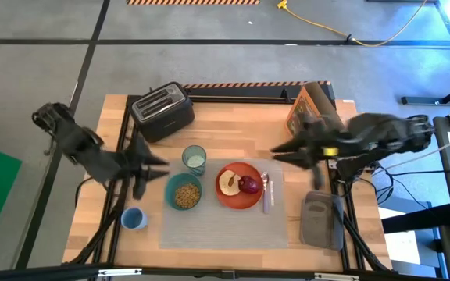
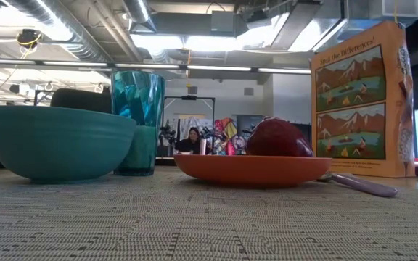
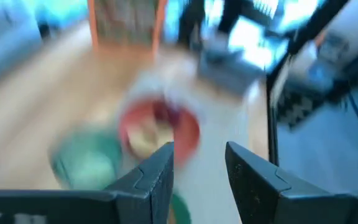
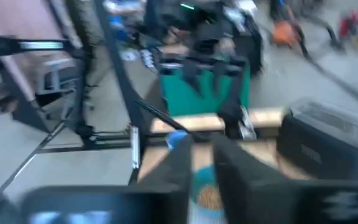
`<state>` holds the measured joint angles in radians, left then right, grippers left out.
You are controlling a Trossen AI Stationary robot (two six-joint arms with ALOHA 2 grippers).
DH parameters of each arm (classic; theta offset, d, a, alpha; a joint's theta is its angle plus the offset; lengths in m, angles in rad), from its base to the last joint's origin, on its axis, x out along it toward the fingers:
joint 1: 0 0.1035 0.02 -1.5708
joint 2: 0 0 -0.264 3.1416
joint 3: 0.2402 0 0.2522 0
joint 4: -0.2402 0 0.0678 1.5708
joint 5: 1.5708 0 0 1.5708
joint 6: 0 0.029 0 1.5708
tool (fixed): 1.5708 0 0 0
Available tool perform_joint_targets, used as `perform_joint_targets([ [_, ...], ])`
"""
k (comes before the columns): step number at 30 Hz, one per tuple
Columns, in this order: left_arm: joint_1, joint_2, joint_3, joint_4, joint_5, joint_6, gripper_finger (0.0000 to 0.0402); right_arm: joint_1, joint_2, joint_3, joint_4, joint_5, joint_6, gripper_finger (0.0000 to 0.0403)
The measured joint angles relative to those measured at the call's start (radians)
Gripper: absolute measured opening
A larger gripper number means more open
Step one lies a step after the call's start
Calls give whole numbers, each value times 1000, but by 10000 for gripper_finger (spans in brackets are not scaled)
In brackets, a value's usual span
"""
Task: Arrange a breakfast setting
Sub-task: Return to Home Position
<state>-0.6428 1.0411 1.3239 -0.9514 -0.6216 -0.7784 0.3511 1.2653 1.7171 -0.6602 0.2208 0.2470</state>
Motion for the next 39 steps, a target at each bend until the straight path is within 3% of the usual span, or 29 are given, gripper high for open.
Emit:
perform_joint_targets([
  [3, 35, -40, 19, 96, -105, 174, 128, 84, -65, 12, -28, 30, -110, 14],
  [6, 24, -111, -64, 247, -252, 316, 97, 184, -178, -87, -52, 168, -97, 15],
  [11, 8, -331, -331, 482, -176, 445, 20, 329, -430, -454, 179, 314, -68, 5],
  [16, 21, -480, -560, 797, -85, 690, 11, 361, -662, -841, 581, 160, -181, 3],
  [18, 29, -518, -622, 880, -42, 801, 12, 352, -721, -980, 690, 169, -237, 5],
  [22, 57, -523, -716, 916, -41, 808, 12, 291, -740, -1203, 841, 163, -250, 1],
  [26, 104, -492, -769, 933, -48, 759, 13, 150, -650, -1330, 1062, 6, -226, 1],
  [32, 142, -531, -774, 941, -45, 823, 5, -137, -521, -1342, 1084, -281, -227, 0],
  [39, 169, -734, -771, 792, -31, 916, 1, -330, -508, -1382, 1130, -460, -273, 0],
])
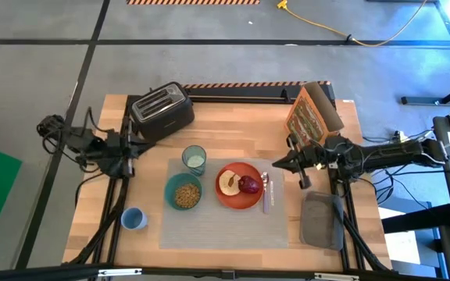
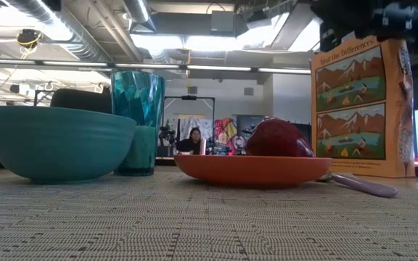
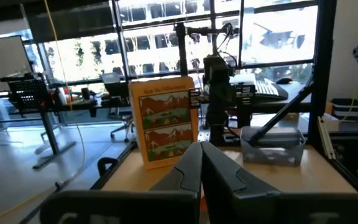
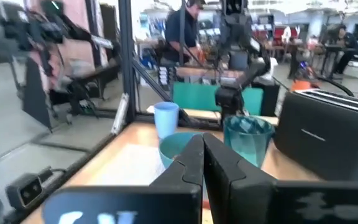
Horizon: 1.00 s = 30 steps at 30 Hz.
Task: Arrange a breakfast setting
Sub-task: Return to Home Position
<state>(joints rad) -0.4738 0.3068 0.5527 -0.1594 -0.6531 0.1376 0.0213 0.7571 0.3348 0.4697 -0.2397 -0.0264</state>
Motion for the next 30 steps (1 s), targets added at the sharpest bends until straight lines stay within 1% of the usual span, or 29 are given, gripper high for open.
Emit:
perform_joint_targets([
  [2, 4, -59, -17, -32, 1, -4, 2, -15, 1, -42, 83, -38, 23, 0],
  [6, 5, -146, -80, -28, 1, -5, 1, -14, -3, -125, 257, -43, 89, 0],
  [8, 5, -174, -117, -35, -11, -26, 1, -5, -32, -152, 290, -42, 122, 0],
  [10, 5, -194, -147, -40, -18, -42, 1, 21, -78, -162, 283, -42, 124, 0],
  [13, 5, -225, -166, -59, -27, -50, 1, 56, -166, -168, 143, -30, 124, 0],
  [17, 5, -277, -156, -154, -41, -57, 1, 72, -306, -169, -43, 23, 117, 0],
  [19, 5, -307, -144, -208, -47, -73, 0, 70, -379, -169, -131, 21, 105, 0],
  [22, 5, -304, -144, -281, -67, -106, 0, 70, -479, -168, -297, 5, 94, 0],
  [24, 5, -304, -142, -265, -39, -103, 0, 71, -538, -168, -389, -20, 64, 0],
  [26, 5, -304, -147, -259, -34, -102, 0, 71, -589, -169, -458, -25, 47, 0],
  [30, 5, -304, -174, -250, -36, -94, 0, 70, -680, -169, -559, 21, 18, 0],
])
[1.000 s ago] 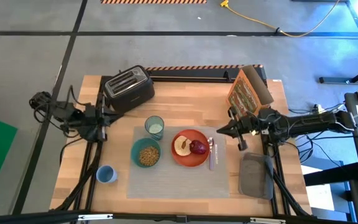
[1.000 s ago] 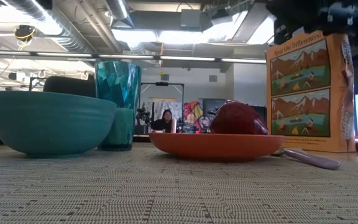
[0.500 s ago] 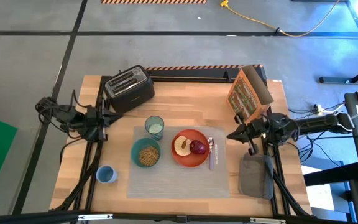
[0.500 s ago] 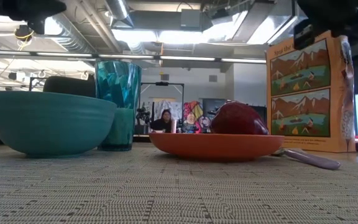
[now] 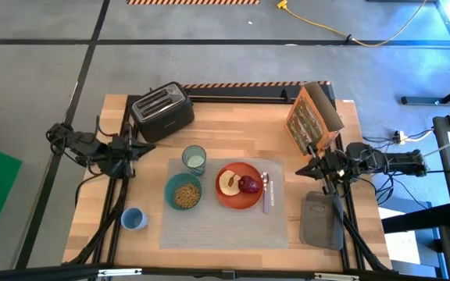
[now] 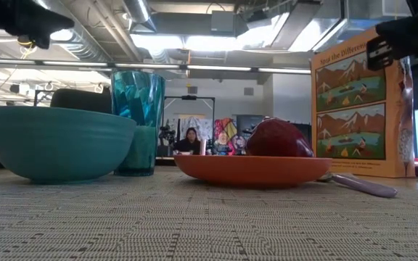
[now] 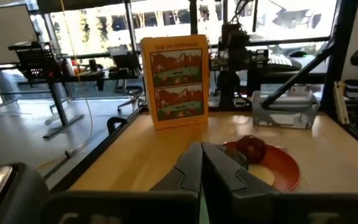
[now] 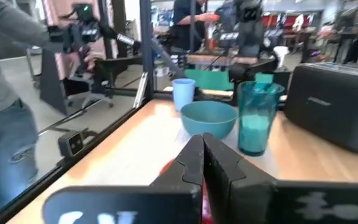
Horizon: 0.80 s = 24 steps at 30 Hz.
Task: Arrange a breakfast setting
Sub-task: Return to Home Position
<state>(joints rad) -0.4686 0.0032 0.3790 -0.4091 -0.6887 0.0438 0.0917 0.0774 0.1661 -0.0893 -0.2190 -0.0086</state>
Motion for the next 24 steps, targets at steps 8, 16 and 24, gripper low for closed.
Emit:
perform_joint_targets([
  [8, 0, 0, -122, 160, 26, -41, 0, 0, -75, 0, -42, 54, -10, 0],
  [16, 0, 0, -283, 447, 85, -45, 0, 0, -75, -92, 178, 53, 5, 0],
  [24, 40, 3, -372, 572, 158, -107, 0, 0, -74, -159, 268, 62, 54, 0],
])
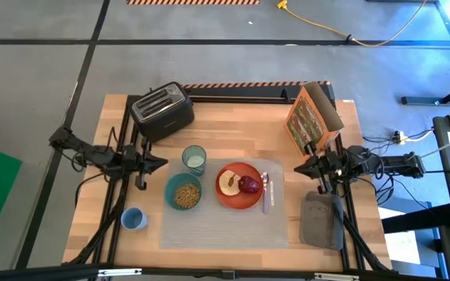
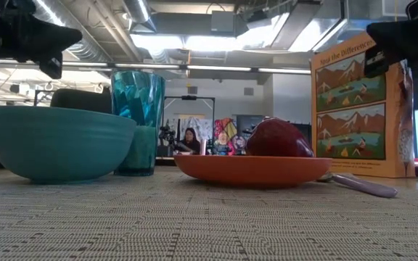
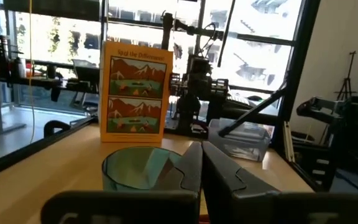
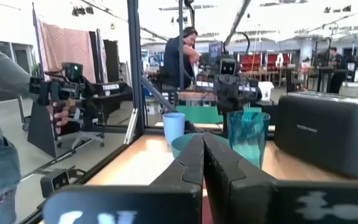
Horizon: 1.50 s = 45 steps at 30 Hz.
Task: Arrange a breakfast setting
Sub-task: Return to Home Position
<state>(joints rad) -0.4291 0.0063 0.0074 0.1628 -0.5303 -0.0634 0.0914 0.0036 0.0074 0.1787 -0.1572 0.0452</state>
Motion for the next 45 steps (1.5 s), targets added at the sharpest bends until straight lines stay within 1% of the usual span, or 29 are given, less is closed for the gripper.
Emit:
perform_joint_targets([
  [6, 106, 1, 0, -3, 102, -5, 0, 0, 0, 0, -2, 5, -23, 0],
  [13, 247, 1, 0, -40, 265, 12, 0, 0, 0, 0, -3, 8, -23, 0],
  [17, 290, 1, 0, -117, 373, -12, 0, 0, 0, 0, -34, 8, -23, 0],
  [19, 300, 5, 0, -135, 400, -9, 0, 0, 0, 0, -53, 8, -18, 0],
  [23, 310, 7, 0, -130, 397, -10, 0, 0, 0, 0, -57, 8, 1, 0],
  [30, 311, 6, 0, -43, 421, -9, 0, 0, 0, 0, -60, 16, 8, 0],
  [39, 311, 7, 0, -50, 418, -11, 0, 0, 0, 0, -128, 16, 9, 0],
  [45, 311, 7, 0, -50, 417, -12, 0, 0, 0, 0, -135, 16, 9, 0],
])
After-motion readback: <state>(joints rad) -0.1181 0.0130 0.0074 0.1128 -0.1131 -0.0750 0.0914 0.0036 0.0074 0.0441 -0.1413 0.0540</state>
